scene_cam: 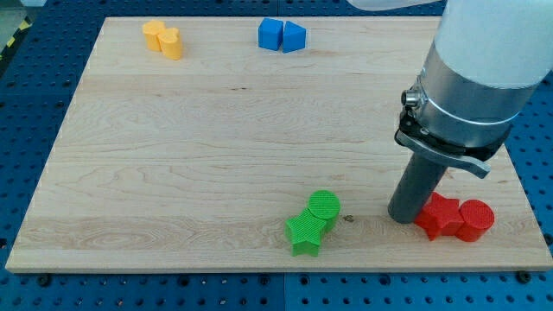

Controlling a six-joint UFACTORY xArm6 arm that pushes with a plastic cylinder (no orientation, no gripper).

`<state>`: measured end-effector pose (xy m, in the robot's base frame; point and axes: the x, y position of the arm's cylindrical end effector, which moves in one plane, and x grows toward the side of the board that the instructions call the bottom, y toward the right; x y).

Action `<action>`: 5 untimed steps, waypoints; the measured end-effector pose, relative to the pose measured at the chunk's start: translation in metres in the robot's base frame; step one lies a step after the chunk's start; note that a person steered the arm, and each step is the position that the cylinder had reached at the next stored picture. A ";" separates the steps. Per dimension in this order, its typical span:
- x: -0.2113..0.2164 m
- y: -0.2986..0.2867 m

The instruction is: Push the red star into the red circle

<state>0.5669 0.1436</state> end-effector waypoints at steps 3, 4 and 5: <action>0.011 0.031; 0.008 0.028; 0.012 0.028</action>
<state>0.5793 0.1719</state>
